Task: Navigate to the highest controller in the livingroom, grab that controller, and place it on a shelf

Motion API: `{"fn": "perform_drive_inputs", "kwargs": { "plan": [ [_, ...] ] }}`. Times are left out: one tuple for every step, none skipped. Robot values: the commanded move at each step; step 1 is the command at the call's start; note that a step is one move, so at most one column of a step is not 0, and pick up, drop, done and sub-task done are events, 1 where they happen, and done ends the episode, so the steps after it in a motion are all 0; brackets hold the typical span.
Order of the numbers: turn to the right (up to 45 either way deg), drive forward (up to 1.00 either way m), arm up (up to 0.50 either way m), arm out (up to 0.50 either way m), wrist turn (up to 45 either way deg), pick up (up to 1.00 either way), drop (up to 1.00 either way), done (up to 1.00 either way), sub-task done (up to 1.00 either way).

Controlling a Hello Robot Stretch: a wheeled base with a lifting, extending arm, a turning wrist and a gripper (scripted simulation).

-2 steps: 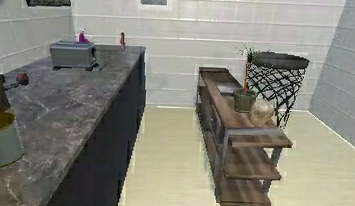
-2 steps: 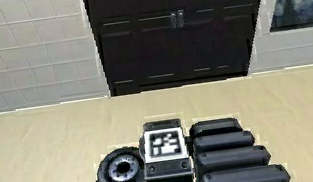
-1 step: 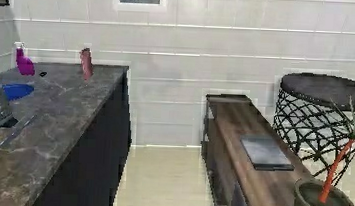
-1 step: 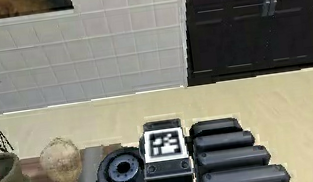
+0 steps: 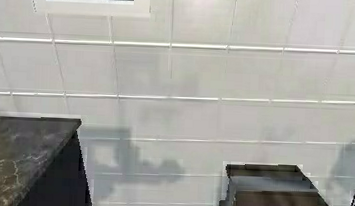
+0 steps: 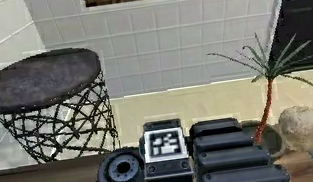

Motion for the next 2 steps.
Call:
{"fn": "perform_drive_inputs", "kwargs": {
  "plan": [
    [45.0, 0.0, 0.0, 0.0, 0.0, 0.0, 0.0, 0.0, 0.0],
    [45.0, 0.0, 0.0, 0.0, 0.0, 0.0, 0.0, 0.0, 0.0]
  ]
}}
